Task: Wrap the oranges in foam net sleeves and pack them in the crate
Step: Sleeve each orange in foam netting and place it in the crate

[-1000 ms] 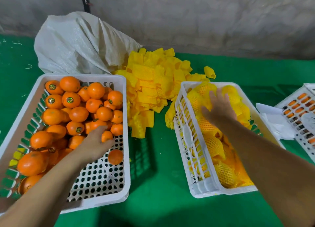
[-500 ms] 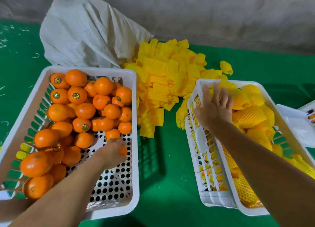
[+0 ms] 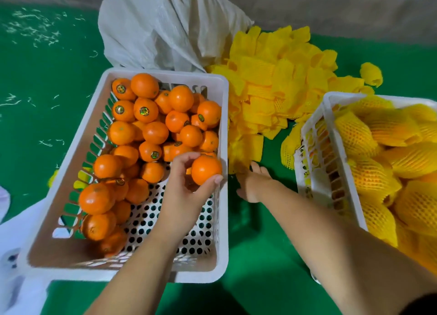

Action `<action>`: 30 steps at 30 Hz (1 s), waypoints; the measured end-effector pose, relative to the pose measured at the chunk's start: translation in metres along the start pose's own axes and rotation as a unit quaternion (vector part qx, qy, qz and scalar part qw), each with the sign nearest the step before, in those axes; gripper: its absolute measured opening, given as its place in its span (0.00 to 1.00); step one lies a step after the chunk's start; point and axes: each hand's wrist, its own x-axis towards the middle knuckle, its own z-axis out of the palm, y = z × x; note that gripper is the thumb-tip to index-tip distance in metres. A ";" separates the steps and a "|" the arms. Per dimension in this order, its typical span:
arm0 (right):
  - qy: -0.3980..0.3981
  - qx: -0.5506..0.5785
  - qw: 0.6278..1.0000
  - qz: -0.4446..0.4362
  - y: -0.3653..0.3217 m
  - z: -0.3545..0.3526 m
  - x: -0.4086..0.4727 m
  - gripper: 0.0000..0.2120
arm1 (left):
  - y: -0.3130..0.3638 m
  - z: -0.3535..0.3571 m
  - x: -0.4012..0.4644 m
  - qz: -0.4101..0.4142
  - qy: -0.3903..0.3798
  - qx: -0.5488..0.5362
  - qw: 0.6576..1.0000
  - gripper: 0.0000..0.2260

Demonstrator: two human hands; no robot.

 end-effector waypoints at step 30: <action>0.376 0.610 0.689 -0.109 -0.069 -0.015 -0.185 0.15 | 0.054 -0.003 -0.066 -0.114 -0.137 -0.234 0.956 0.28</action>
